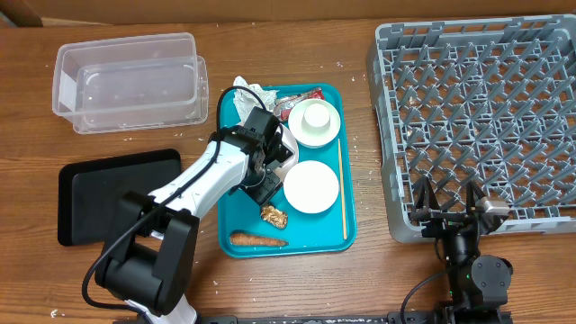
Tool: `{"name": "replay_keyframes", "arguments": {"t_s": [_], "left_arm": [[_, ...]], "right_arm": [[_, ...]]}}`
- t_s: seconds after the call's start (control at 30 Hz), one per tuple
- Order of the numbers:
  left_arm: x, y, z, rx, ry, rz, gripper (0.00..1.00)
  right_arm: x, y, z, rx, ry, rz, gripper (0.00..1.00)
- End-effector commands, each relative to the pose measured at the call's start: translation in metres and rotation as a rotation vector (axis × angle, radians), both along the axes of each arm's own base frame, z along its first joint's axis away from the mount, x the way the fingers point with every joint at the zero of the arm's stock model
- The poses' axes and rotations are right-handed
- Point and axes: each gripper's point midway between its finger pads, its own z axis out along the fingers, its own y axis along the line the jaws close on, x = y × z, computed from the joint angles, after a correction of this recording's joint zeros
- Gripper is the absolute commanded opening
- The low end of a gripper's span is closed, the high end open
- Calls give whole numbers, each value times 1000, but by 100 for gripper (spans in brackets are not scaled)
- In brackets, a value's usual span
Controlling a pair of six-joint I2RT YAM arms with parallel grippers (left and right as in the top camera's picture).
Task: Sort waste into correct bins and load items into the dishwasher
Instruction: 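Lower the left gripper and pinch the rim of the white rice plate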
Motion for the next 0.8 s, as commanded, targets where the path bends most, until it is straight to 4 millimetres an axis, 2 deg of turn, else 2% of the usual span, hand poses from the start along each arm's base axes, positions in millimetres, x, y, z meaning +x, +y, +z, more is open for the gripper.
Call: {"name": "replay_keyframes", "arguments": {"t_s": [0.0,0.5,0.77], "left_arm": [[-2,-1,-7,11,11,-31,63],[-5,-3,-11,2,32,-33,62],[-3,1,-11,21,20,-32,56]], "right_arm": [[0,-1,-2,-3,-3,-9,100],[0,-1,-2,-3,-3,-8,100],[0,-1,-2,-3,-3,-9,100]]}}
